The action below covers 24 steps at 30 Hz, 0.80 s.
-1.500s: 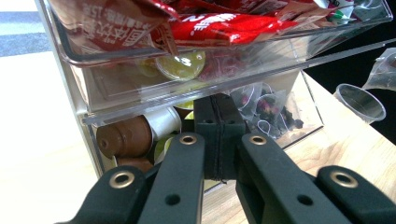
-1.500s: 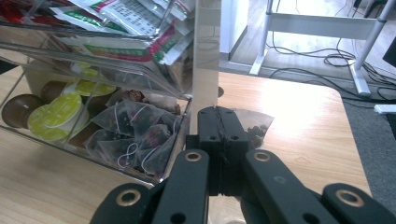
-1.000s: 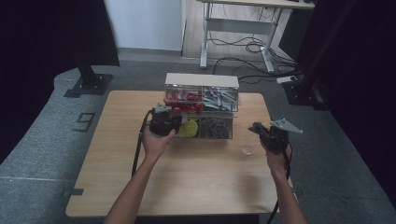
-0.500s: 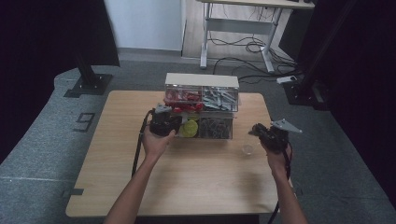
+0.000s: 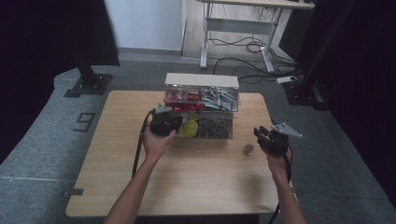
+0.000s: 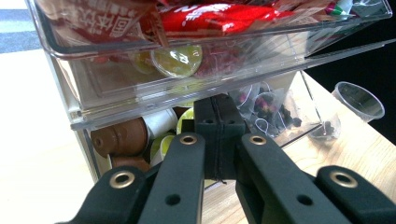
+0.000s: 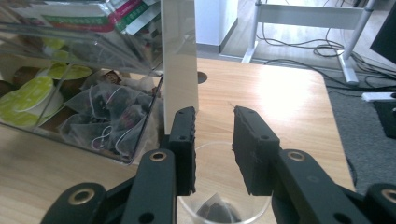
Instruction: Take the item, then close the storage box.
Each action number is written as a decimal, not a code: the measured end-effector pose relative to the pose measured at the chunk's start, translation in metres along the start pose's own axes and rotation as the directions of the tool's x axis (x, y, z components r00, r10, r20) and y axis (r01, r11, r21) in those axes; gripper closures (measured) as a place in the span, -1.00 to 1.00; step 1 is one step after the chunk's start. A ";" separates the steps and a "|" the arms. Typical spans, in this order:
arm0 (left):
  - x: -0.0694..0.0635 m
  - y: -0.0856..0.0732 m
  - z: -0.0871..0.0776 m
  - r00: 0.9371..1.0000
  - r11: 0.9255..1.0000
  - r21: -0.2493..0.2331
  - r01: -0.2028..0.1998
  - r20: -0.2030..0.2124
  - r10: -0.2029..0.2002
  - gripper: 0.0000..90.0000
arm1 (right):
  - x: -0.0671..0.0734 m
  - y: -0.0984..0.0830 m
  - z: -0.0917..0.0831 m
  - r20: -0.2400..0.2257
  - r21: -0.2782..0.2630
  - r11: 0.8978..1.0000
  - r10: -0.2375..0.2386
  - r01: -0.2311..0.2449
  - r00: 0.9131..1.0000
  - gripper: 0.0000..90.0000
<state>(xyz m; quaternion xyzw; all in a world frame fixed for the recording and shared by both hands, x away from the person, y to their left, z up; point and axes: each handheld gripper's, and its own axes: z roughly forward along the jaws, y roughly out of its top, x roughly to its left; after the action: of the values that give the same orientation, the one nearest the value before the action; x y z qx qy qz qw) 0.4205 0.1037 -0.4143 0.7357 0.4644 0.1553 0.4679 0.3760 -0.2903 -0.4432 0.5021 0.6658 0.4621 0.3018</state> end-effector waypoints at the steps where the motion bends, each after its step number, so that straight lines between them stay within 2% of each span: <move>1: 0.000 0.000 0.000 1.000 1.000 -0.001 0.001 0.001 -0.001 1.00 | 0.000 -0.001 -0.001 -0.004 -0.002 1.000 0.001 -0.001 1.000 0.51; 7: 0.001 -0.002 0.001 1.000 1.000 0.002 0.004 0.000 -0.004 1.00 | 0.002 -0.008 -0.008 -0.047 -0.013 1.000 0.016 -0.017 0.999 0.46; 15: 0.000 -0.002 0.002 1.000 1.000 0.005 0.003 0.001 -0.003 1.00 | 0.005 -0.019 -0.015 -0.082 -0.021 0.999 0.030 -0.032 0.996 0.41; 24: 0.001 -0.003 0.003 1.000 1.000 0.008 0.002 0.003 -0.002 1.00 | 0.013 -0.028 -0.019 -0.112 -0.020 1.000 0.021 -0.024 0.994 0.37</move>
<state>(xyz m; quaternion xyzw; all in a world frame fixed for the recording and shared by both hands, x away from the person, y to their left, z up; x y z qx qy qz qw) 0.4208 0.1031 -0.4188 0.7374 0.4651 0.1516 0.4658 0.3450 -0.2862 -0.4606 0.4797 0.6709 0.4999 0.2643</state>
